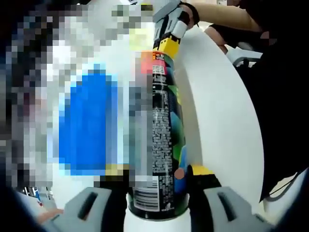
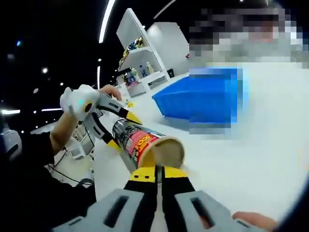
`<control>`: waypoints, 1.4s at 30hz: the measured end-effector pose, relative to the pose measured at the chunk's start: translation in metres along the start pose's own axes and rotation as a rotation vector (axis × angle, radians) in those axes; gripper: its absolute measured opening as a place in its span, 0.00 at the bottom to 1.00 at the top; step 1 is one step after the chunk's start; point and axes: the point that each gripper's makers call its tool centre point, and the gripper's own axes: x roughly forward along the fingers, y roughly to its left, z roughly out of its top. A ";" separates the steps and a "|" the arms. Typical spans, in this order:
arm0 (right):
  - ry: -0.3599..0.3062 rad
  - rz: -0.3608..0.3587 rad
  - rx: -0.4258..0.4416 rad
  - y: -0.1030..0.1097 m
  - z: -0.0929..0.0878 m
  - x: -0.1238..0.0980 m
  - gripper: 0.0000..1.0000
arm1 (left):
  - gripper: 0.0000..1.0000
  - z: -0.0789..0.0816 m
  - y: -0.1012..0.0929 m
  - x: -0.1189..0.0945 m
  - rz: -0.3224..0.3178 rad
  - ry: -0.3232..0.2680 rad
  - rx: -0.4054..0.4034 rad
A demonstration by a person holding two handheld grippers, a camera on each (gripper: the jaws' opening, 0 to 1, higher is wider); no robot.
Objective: Open the lid of the chip container on the table, take out the chips, place them into the box in front of the container, and close the lid
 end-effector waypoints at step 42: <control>-0.072 0.002 -0.009 -0.011 0.022 -0.020 0.15 | 0.50 0.002 0.002 -0.002 0.025 -0.065 0.001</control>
